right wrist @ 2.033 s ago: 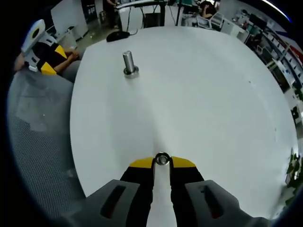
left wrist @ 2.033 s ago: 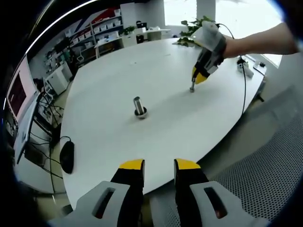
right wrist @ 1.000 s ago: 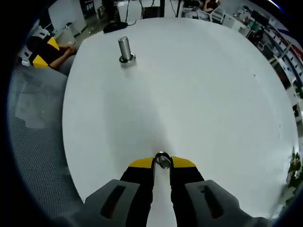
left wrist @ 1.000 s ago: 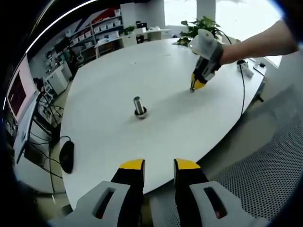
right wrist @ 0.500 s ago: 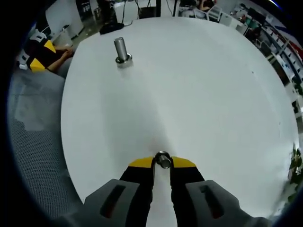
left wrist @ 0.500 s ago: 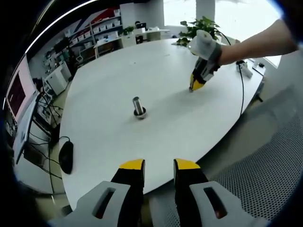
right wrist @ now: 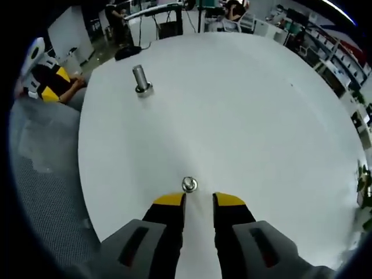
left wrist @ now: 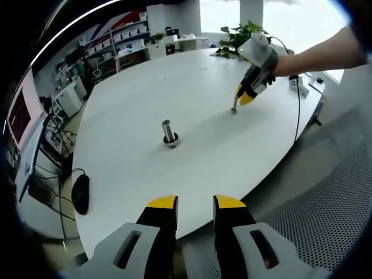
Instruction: Place the washer onto the threaded stud by aligning its center hole with the stud, sliding it down to the base, and recovering from edge contact or off-axis alignment until the washer reaches the visible bottom stop.
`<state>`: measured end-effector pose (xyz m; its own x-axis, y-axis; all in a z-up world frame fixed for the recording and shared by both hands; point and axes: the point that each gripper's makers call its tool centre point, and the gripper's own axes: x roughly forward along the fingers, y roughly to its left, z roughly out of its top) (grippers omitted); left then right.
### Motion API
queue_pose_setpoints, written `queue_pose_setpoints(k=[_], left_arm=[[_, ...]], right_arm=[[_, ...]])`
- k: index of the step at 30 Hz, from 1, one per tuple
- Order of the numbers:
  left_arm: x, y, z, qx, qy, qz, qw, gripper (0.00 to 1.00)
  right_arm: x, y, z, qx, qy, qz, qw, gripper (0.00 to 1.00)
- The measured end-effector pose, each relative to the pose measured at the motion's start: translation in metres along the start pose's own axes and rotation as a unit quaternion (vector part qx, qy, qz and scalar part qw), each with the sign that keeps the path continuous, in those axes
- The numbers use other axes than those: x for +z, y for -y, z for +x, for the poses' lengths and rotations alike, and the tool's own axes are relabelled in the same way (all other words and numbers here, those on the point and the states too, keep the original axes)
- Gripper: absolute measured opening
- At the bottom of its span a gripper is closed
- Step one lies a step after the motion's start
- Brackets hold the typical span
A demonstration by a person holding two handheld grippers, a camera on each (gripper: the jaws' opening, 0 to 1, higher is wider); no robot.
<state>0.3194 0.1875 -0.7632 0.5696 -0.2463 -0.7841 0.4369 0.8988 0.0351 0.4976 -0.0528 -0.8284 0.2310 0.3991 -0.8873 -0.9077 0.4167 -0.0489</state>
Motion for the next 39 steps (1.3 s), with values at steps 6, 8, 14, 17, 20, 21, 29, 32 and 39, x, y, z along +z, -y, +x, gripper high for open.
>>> queue_pose_setpoints(k=[6, 8, 14, 17, 20, 21, 29, 32, 39], left_arm=[[-0.001, 0.000, 0.000, 0.000, 0.000, -0.003, 1.0000, 0.23], [0.000, -0.004, -0.001, 0.007, 0.004, -0.013, 0.9999, 0.24], [-0.002, 0.002, 0.001, -0.003, -0.004, -0.004, 1.0000, 0.24], [0.000, 0.001, 0.000, -0.001, 0.001, -0.007, 1.0000, 0.24], [-0.001, 0.001, 0.000, -0.006, 0.001, -0.012, 0.9999, 0.24], [-0.002, 0.002, 0.001, -0.006, -0.003, -0.007, 0.9999, 0.24], [-0.002, 0.002, 0.001, -0.004, -0.002, -0.009, 0.9999, 0.24], [0.003, 0.000, -0.001, 0.002, 0.006, -0.002, 1.0000, 0.24], [0.004, -0.002, -0.002, 0.004, 0.013, -0.014, 0.9998, 0.24]], right_arm=[[0.010, -0.006, -0.018, -0.004, 0.046, 0.021, 0.9987, 0.22], [0.012, -0.006, -0.024, -0.008, 0.062, 0.030, 0.9976, 0.22], [0.014, -0.004, -0.037, -0.020, 0.086, 0.030, 0.9957, 0.22], [0.019, -0.004, -0.047, -0.022, 0.111, 0.055, 0.9921, 0.22], [0.022, -0.004, -0.057, -0.025, 0.136, 0.067, 0.9881, 0.22], [0.024, -0.006, -0.061, -0.024, 0.150, 0.073, 0.9856, 0.22], [0.022, -0.026, -0.088, -0.013, 0.207, 0.100, 0.9731, 0.25], [0.017, -0.034, -0.097, -0.010, 0.223, 0.125, 0.9667, 0.25], [0.017, -0.052, -0.118, -0.010, 0.264, 0.145, 0.9535, 0.26]])
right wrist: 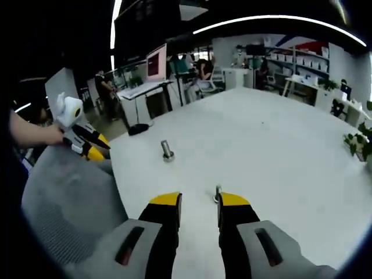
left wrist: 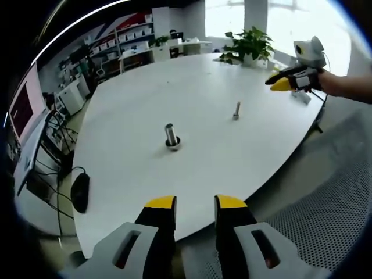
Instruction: Place the washer onto the threaded stud by aligning its center hole with the stud, sliding it down to the base, and recovering from edge contact or off-axis alignment until the washer reaches the visible bottom stop.
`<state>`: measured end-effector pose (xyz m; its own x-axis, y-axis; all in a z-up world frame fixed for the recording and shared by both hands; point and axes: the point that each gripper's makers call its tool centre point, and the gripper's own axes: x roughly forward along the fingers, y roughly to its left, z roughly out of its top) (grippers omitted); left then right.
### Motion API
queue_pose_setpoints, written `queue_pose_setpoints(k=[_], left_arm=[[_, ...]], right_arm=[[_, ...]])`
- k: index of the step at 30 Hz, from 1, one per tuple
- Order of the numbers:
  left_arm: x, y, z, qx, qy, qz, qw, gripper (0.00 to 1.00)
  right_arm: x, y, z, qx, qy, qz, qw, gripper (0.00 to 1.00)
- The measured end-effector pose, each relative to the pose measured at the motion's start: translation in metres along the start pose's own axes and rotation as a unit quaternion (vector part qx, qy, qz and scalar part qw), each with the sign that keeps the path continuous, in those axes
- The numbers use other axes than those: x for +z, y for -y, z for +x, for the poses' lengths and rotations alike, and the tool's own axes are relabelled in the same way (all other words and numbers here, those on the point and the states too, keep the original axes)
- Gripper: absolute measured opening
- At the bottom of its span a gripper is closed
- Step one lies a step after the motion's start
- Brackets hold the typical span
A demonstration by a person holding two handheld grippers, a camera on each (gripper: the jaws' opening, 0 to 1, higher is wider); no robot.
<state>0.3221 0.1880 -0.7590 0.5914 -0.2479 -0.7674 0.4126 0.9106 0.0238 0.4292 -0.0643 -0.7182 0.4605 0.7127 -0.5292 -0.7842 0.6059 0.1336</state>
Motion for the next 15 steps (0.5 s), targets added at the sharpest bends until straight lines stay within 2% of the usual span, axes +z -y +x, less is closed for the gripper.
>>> queue_pose_setpoints(k=[3, 6, 13, 15], left_arm=[[0.002, -0.001, -0.002, 0.002, 0.007, -0.004, 1.0000, 0.24], [0.013, 0.000, -0.007, 0.003, 0.036, -0.006, 0.9993, 0.24], [0.019, -0.003, -0.009, 0.002, 0.053, -0.017, 0.9984, 0.24], [0.020, -0.002, -0.009, 0.001, 0.057, -0.015, 0.9982, 0.25]], right_arm=[[0.001, -0.007, -0.007, 0.002, 0.015, 0.017, 0.9997, 0.27], [0.005, -0.015, -0.015, 0.005, 0.027, 0.018, 0.9994, 0.28], [0.007, -0.036, -0.037, 0.016, 0.051, 0.048, 0.9974, 0.30], [0.005, -0.042, -0.043, 0.015, 0.054, 0.044, 0.9975, 0.30]])
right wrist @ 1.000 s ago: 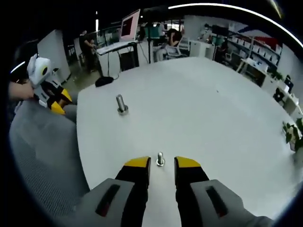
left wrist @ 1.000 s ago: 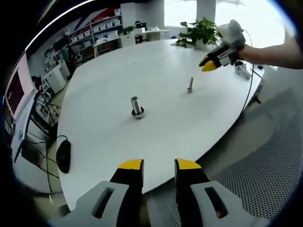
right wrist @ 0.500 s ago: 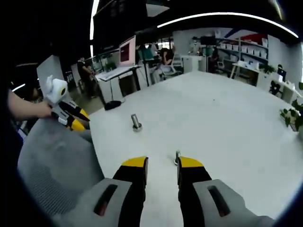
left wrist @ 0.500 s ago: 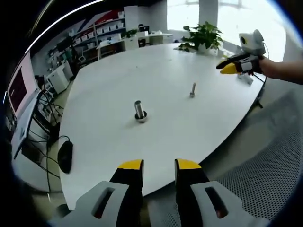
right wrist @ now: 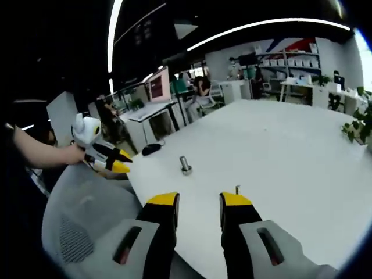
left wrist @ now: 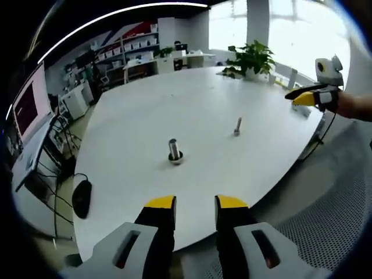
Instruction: Place the washer onto the threaded stud by aligning its center hole with the stud, sliding it down to the base, and recovering from edge contact or off-axis alignment until the washer reaches the visible bottom stop.
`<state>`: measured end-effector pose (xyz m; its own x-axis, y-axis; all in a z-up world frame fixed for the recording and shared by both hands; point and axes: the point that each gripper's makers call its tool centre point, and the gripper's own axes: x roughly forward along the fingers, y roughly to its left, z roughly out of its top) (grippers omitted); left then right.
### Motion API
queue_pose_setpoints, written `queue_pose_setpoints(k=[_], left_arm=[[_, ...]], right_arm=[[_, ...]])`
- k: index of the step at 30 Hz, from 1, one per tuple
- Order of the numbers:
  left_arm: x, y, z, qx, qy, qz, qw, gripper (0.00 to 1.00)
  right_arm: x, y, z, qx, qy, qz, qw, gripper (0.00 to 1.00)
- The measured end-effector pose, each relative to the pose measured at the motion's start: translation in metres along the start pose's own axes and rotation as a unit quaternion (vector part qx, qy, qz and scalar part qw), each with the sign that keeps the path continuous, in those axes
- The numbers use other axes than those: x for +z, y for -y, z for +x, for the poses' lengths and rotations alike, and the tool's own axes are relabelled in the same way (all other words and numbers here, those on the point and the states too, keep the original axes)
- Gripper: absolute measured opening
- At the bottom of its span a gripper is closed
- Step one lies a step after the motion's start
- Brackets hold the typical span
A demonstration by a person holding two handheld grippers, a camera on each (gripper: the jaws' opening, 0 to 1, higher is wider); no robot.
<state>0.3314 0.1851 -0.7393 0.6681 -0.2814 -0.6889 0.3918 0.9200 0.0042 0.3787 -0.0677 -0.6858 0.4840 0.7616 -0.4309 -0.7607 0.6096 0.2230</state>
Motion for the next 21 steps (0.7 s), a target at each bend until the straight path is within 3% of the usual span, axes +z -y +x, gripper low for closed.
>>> queue_pose_setpoints(k=[5, 9, 16, 18, 19, 20, 21], left_arm=[[0.003, -0.001, -0.002, 0.002, 0.006, -0.003, 1.0000, 0.25], [0.001, 0.000, -0.001, 0.000, 0.004, 0.000, 1.0000, 0.25], [0.003, -0.002, -0.001, 0.002, 0.007, -0.001, 1.0000, 0.24], [0.004, -0.003, -0.002, 0.004, 0.012, -0.004, 0.9999, 0.24], [0.005, -0.002, -0.002, 0.002, 0.013, -0.007, 0.9999, 0.24], [0.004, 0.000, -0.002, 0.000, 0.012, -0.007, 0.9999, 0.24], [0.004, 0.002, -0.001, -0.003, 0.010, 0.002, 0.9999, 0.24]], right_arm=[[-0.001, -0.011, -0.008, -0.001, 0.017, 0.021, 0.9996, 0.31], [0.002, -0.018, -0.011, -0.008, 0.017, -0.001, 0.9998, 0.31], [0.015, -0.035, -0.020, -0.021, 0.058, -0.025, 0.9978, 0.33], [0.006, -0.040, -0.015, -0.020, 0.047, -0.076, 0.9958, 0.33], [0.000, -0.037, -0.012, -0.025, 0.024, -0.097, 0.9947, 0.33], [-0.005, -0.036, -0.011, -0.028, 0.009, -0.096, 0.9949, 0.32], [0.000, -0.036, -0.012, -0.028, 0.025, -0.086, 0.9956, 0.32]])
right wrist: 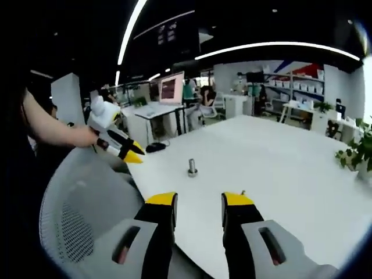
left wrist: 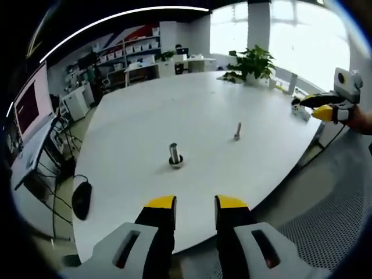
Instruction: Place the washer onto the threaded stud by aligning its center hole with the stud, sliding it down to the base, and recovering from edge contact or off-axis alignment until the washer reaches the visible bottom stop.
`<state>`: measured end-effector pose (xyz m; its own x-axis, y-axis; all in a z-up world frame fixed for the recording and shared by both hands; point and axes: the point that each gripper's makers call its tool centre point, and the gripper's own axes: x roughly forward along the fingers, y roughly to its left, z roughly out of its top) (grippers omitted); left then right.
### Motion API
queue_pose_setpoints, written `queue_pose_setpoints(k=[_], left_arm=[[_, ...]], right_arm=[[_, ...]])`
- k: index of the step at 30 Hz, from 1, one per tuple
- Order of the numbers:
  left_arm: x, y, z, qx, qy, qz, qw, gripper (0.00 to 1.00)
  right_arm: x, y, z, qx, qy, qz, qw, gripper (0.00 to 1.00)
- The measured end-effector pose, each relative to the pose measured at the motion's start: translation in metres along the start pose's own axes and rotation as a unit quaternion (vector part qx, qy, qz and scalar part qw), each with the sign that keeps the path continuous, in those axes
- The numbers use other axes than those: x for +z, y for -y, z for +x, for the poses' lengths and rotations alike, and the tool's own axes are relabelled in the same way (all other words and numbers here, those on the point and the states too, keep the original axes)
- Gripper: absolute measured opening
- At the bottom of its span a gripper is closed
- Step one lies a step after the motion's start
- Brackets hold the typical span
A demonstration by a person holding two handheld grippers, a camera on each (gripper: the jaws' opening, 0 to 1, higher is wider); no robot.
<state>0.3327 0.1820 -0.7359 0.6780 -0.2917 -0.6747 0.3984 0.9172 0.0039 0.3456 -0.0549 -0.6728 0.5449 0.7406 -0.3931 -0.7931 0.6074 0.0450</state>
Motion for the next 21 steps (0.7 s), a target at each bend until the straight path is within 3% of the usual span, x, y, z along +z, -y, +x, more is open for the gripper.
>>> queue_pose_setpoints(k=[2, 6, 13, 21], left_arm=[[-0.001, 0.001, 0.002, -0.002, -0.004, 0.003, 1.0000, 0.24], [0.001, -0.001, 0.000, -0.003, 0.003, -0.005, 1.0000, 0.24], [0.012, -0.001, -0.005, 0.002, 0.032, -0.007, 0.9995, 0.25], [0.026, 0.000, -0.010, 0.000, 0.070, -0.010, 0.9975, 0.27]], right_arm=[[0.006, 0.005, -0.003, -0.009, 0.021, 0.018, 0.9996, 0.32], [0.001, 0.012, -0.003, -0.014, 0.016, 0.043, 0.9989, 0.33], [0.006, 0.010, -0.005, -0.017, 0.029, 0.019, 0.9993, 0.33], [0.009, 0.013, -0.005, -0.022, 0.042, 0.040, 0.9981, 0.38]])
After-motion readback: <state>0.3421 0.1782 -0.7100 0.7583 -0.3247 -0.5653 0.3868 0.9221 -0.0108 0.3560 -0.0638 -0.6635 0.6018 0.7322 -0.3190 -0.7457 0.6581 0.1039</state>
